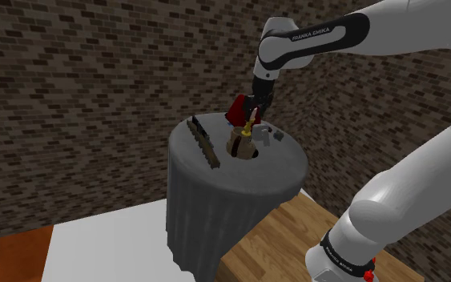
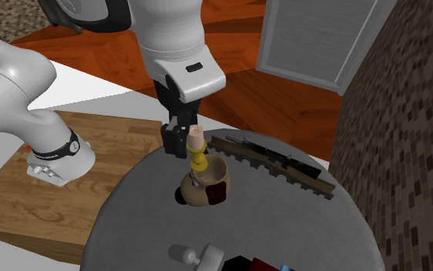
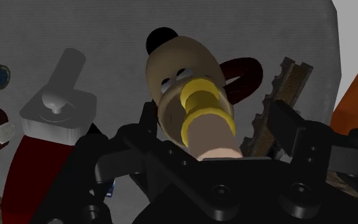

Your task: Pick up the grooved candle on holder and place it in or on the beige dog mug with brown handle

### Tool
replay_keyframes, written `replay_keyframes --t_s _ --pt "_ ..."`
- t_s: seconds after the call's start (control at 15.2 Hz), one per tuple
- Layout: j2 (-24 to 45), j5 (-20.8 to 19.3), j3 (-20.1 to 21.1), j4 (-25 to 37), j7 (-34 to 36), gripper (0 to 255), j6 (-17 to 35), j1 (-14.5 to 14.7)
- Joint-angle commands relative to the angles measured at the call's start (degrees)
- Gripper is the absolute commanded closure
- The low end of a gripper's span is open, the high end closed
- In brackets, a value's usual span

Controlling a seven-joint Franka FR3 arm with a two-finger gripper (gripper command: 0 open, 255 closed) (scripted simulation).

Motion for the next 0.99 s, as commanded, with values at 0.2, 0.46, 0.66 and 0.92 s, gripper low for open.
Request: replay_keyframes --t_s 0.2,0.46,0.66,0.92 --pt "-0.45 0.02 0.03 1.51 0.0 0 -1.96 0.02" --pt "-1.28 0.07 0.13 6.09 -0.01 0 -7.37 0.07" --pt "-1.28 0.07 0.13 6.09 -0.01 0 -7.37 0.07" --pt "-1.28 0.07 0.13 6.09 -0.01 0 -7.37 0.07"
